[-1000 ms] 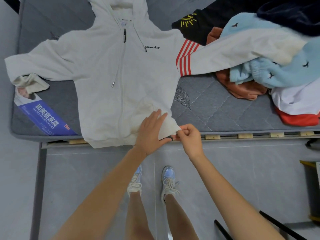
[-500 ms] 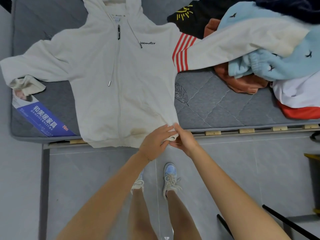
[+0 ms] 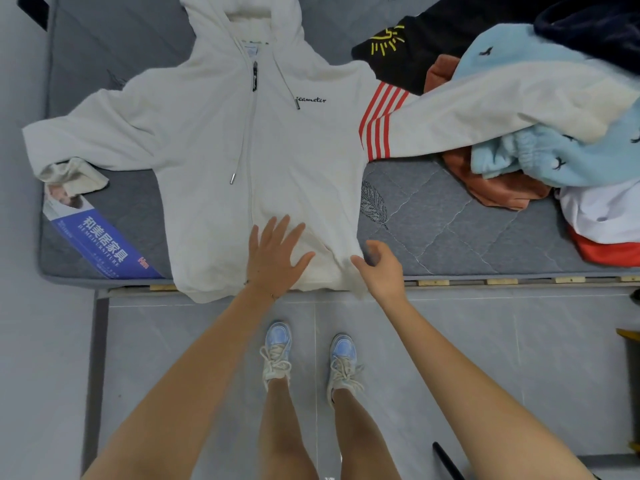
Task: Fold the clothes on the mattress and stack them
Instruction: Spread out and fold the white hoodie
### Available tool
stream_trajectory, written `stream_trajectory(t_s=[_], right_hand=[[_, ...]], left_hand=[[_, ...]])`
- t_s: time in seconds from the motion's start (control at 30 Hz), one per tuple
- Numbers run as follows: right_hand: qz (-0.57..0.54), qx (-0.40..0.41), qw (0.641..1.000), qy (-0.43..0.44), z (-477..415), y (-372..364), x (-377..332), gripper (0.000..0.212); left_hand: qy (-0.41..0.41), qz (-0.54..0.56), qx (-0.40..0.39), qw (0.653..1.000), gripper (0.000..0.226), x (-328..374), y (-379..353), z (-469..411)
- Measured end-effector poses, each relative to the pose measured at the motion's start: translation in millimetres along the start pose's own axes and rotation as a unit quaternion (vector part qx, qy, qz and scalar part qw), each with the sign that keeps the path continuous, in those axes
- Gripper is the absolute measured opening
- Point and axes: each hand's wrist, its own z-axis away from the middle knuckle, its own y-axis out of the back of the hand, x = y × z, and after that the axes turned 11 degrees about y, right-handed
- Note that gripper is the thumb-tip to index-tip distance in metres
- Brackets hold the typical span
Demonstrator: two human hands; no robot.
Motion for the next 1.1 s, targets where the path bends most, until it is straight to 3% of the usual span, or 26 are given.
stream_trajectory(t_s=[0.23,0.5,0.7,0.87,1.1], right_hand=[[0.178,-0.021,0.972,0.155,-44,-8,-63,0.072],[0.271,-0.057,0.934,0.228,-100,-75,-129,0.079],[0.285,-0.064,0.931,0.218,-137,-146,-180,0.08],[0.286,-0.059,0.938,0.184,-166,-191,-223,0.082],[0.265,-0.021,0.951,0.158,-226,-207,-266,0.086]], left_hand=[[0.06,-0.016,0.036,0.997,0.069,-39,38,-42],[0.101,-0.026,0.063,0.993,0.073,-115,78,-103],[0.122,-0.024,0.052,0.991,0.075,-189,107,-148],[0.094,-0.025,0.033,0.995,0.073,-241,132,-188],[0.046,-0.029,0.043,0.998,0.072,-259,167,-280]])
